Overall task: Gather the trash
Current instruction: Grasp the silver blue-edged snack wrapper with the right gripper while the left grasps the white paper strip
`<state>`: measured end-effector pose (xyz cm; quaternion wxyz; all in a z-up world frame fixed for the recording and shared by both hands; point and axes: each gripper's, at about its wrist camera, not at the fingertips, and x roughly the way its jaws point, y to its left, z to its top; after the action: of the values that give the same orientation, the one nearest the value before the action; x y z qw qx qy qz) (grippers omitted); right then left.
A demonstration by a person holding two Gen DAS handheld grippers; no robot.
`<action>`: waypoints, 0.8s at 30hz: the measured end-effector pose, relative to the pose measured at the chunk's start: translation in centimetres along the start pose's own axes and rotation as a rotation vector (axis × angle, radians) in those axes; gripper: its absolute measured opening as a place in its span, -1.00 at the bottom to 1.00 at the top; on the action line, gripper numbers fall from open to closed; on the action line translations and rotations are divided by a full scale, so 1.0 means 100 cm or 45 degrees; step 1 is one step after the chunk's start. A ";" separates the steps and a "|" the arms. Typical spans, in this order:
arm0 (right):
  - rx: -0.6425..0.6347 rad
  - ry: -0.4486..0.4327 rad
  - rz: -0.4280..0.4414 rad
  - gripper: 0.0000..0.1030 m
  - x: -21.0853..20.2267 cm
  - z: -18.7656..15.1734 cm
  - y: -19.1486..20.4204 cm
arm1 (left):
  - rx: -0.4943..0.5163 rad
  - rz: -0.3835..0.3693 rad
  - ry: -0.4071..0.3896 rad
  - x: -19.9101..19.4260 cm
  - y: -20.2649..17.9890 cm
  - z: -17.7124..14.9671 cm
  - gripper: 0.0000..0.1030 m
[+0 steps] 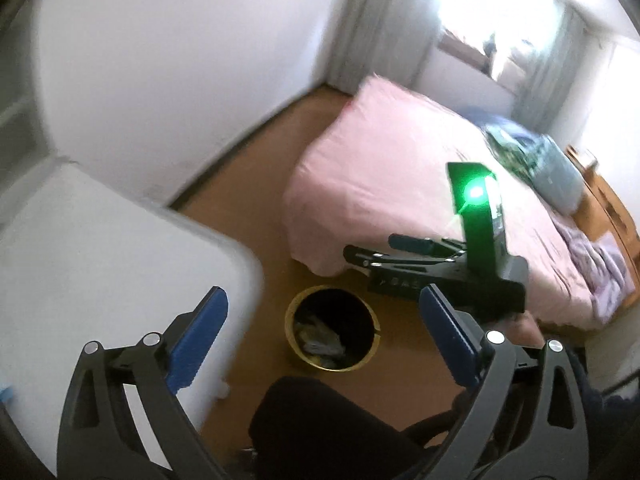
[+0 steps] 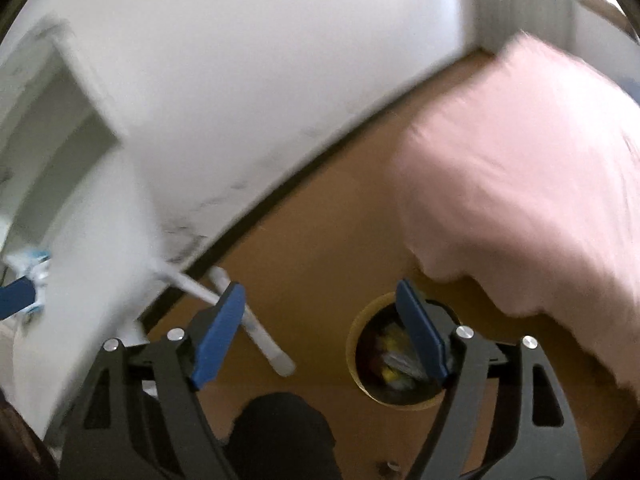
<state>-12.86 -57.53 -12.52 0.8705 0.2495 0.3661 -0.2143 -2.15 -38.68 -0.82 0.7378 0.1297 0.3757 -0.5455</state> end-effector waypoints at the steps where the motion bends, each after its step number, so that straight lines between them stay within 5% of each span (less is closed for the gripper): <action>1: -0.061 -0.019 0.039 0.50 -0.005 0.005 0.026 | -0.012 0.052 -0.026 -0.016 0.012 -0.004 0.84; 7: -0.334 0.031 0.375 0.53 -0.002 0.008 0.172 | -0.147 0.499 -0.117 -0.106 0.106 -0.052 0.84; 12: -0.491 0.166 0.605 0.56 0.021 -0.001 0.287 | -0.389 0.794 -0.108 -0.169 0.183 -0.116 0.84; 18: -0.569 0.316 0.733 0.64 0.055 -0.001 0.393 | -0.626 0.936 -0.107 -0.223 0.234 -0.179 0.84; 24: -0.624 0.415 0.735 0.64 0.089 -0.001 0.449 | -0.661 0.975 -0.113 -0.238 0.249 -0.204 0.84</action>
<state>17.75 -24.03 -6.75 0.8592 0.1580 0.4544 0.1744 8.96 -0.33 -3.69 0.9097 0.0467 0.3928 -0.1267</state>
